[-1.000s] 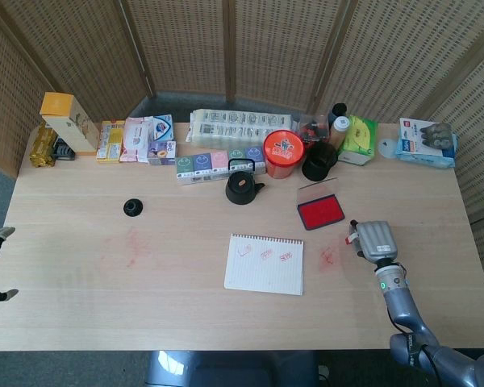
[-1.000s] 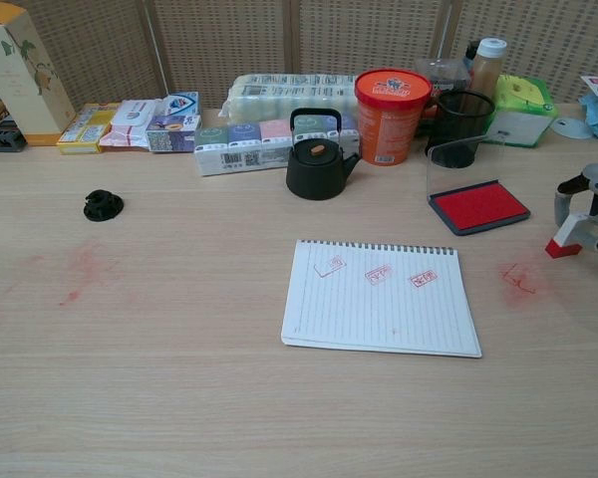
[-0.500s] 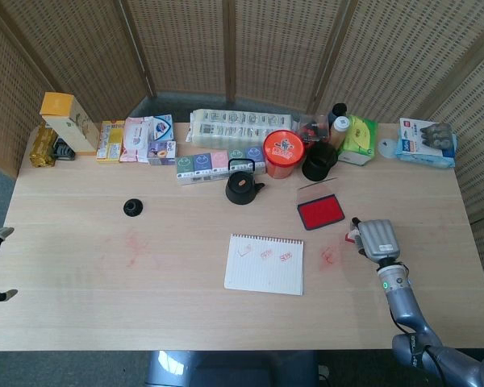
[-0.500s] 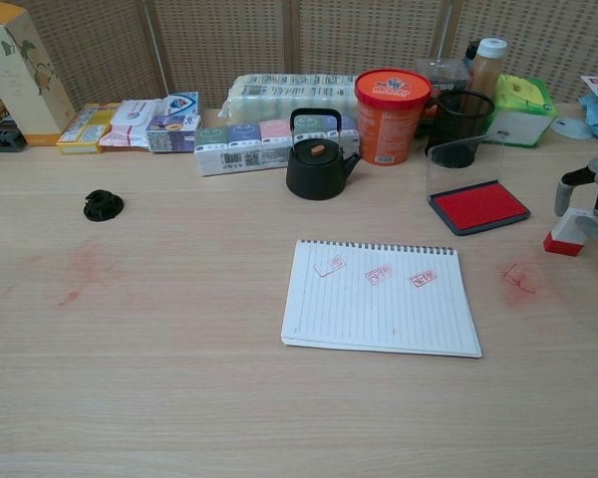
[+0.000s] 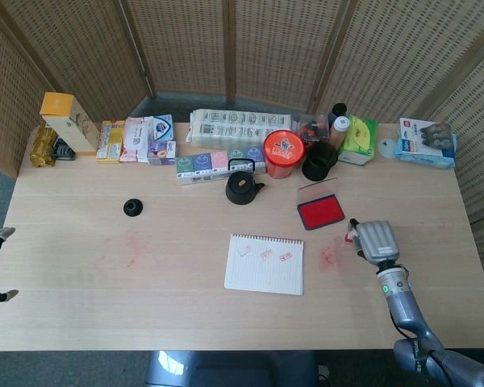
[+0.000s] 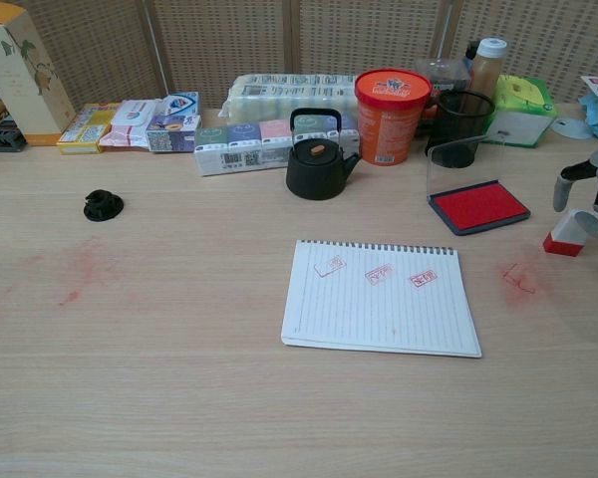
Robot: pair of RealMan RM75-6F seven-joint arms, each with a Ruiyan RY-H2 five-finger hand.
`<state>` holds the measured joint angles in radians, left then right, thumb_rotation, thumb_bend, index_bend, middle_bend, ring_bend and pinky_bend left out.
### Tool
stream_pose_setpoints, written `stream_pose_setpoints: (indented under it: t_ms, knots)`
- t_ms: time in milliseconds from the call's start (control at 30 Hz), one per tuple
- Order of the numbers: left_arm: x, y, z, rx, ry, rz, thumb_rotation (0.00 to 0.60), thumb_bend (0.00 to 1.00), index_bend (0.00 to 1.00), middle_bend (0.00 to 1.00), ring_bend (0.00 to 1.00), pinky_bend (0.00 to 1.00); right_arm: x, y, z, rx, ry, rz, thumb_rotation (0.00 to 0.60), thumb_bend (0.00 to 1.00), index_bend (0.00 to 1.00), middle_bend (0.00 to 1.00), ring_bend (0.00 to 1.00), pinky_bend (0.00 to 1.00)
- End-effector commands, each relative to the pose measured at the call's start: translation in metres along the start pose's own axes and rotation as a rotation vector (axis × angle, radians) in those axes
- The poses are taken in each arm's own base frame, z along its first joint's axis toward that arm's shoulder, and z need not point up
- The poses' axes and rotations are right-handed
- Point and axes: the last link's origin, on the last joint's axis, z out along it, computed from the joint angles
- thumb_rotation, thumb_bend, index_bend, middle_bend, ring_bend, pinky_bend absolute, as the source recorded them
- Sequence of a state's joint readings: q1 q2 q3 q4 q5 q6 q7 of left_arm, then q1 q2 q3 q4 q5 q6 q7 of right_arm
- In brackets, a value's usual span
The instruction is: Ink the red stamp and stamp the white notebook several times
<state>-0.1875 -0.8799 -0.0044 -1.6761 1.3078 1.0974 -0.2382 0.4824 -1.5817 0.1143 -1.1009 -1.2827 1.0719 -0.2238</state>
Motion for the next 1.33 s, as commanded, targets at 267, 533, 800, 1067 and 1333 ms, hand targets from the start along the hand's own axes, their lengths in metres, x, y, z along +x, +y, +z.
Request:
stream_pose_setpoints:
  t_ms: [267,533,800,1067,1333]
  knots:
    - [0.001,0.000,-0.001,-0.007,0.003,-0.003,0.600,0.00,0.00,0.00,0.00,0.00,0.047,-0.009,-0.019,0.072,0.148,0.025,0.600,0.48,0.38,0.91,0.97,1.00]
    - [0.002,-0.001,-0.004,-0.012,0.017,0.024,0.600,0.00,0.00,0.00,0.00,0.00,0.068,0.009,-0.056,0.108,0.194,0.058,0.600,0.15,0.15,0.21,0.20,0.50]
    - [0.004,0.001,-0.013,-0.032,0.091,0.045,0.600,0.00,0.00,0.00,0.00,0.00,0.068,0.033,-0.092,0.036,0.129,0.085,0.600,0.00,0.09,0.03,0.02,0.26]
    - [0.003,0.009,-0.028,-0.069,0.238,0.076,0.600,0.00,0.00,0.00,0.00,0.00,0.065,0.040,-0.138,-0.090,0.148,0.143,0.600,0.00,0.07,0.00,0.00,0.19]
    - [-0.001,0.003,-0.046,-0.113,0.372,0.060,0.600,0.00,0.00,0.00,0.00,0.00,0.078,0.042,-0.152,-0.157,0.186,0.183,0.600,0.00,0.07,0.00,0.00,0.19]
